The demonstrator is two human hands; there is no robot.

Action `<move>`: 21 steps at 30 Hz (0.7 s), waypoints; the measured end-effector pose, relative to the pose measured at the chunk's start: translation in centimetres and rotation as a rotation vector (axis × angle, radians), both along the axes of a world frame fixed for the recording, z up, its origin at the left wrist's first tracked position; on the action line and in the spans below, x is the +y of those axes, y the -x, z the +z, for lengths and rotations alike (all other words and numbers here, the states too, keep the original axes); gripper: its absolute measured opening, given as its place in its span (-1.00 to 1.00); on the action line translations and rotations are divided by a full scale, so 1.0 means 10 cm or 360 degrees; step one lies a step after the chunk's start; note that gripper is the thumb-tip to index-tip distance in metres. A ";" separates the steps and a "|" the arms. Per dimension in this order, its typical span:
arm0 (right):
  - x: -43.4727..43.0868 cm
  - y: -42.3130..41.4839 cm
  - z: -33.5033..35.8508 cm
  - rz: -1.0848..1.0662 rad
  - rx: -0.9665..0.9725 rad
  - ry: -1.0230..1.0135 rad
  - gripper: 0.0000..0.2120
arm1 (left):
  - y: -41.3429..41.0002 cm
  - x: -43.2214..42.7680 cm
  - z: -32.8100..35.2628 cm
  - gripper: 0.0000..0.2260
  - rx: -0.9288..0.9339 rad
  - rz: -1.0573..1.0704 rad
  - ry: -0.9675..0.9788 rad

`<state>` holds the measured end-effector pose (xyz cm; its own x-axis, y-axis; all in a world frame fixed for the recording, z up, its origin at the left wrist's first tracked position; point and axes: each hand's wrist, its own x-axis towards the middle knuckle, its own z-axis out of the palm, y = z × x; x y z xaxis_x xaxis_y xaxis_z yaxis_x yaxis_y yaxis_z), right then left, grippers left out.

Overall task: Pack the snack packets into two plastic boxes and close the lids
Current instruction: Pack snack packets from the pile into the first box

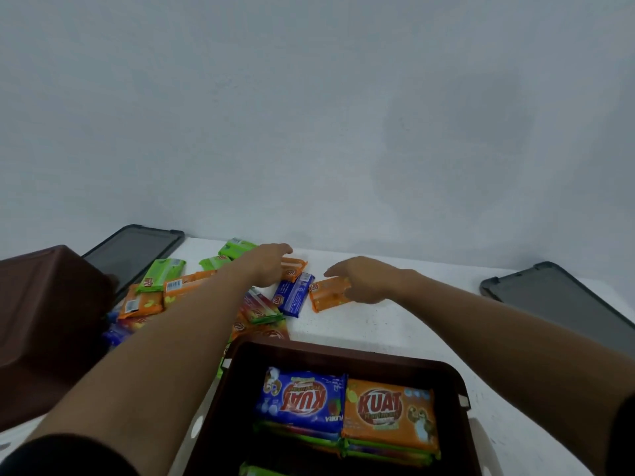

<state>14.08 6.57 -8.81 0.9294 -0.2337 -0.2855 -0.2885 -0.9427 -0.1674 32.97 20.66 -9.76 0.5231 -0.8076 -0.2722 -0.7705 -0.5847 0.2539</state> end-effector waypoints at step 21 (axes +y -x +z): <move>0.06 0.16 -0.08 -0.0471 -0.0082 -0.0284 -0.70 | 0.02 0.27 0.05 -0.91 0.0128 -0.0217 0.0404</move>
